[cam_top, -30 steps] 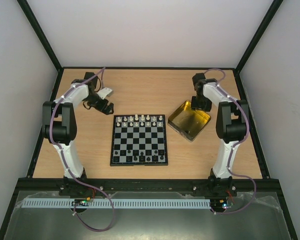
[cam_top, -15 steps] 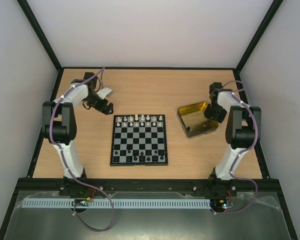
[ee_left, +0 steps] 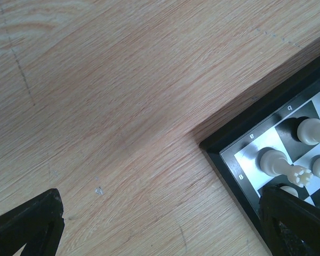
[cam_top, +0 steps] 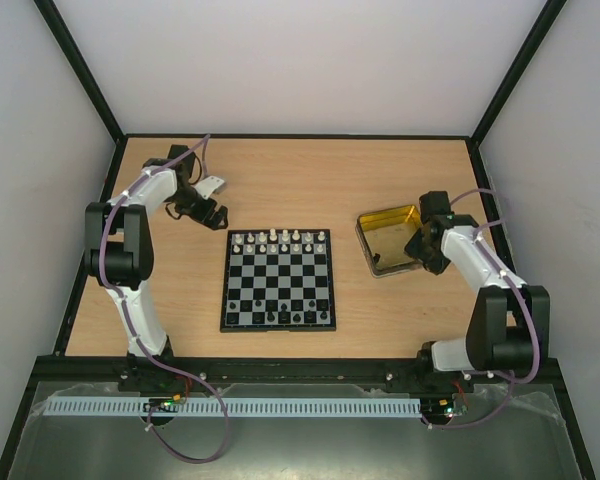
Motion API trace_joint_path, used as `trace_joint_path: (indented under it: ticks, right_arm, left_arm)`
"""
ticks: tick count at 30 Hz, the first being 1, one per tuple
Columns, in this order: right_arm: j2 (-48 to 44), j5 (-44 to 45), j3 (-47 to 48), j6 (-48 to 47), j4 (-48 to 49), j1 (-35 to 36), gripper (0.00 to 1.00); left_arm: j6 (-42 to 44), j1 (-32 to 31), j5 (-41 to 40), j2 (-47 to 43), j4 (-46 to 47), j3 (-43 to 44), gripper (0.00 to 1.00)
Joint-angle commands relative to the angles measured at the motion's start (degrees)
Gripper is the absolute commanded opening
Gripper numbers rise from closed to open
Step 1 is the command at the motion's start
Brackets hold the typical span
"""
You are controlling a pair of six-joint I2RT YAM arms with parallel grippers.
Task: Set up the chess pieces on the board
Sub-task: Adjust the storage box at the center of the board.
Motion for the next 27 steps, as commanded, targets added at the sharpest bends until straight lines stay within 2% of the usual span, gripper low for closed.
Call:
trace_joint_path:
  ticks: [1, 5, 13, 18, 27]
  right_arm:
    - [-2.85, -0.32, -3.75, 3.9, 0.4, 1.43, 0.51]
    - [-0.63, -2.23, -0.93, 3.02, 0.32, 2.25, 0.51]
    - [3.98, -2.21, 6.52, -0.22, -2.04, 9.38, 0.54]
    - [9.84, -3.7, 12.69, -6.73, -2.56, 10.18, 0.58]
    - [22.9, -7.55, 25.97, -13.7, -5.55, 12.13, 0.59]
  left_arm:
    - [-0.87, -0.31, 1.34, 0.96, -1.66, 1.25, 0.99]
    - [-0.9, -0.75, 0.9, 0.44, -1.84, 0.88, 0.99]
    - [-0.73, -0.77, 0.23, -0.47, -1.8, 0.04, 0.99]
    - [-0.93, -0.77, 0.21, -0.69, -1.66, -0.48, 0.99]
    - [-0.29, -0.69, -0.8, -0.82, -1.72, -0.52, 0.99]
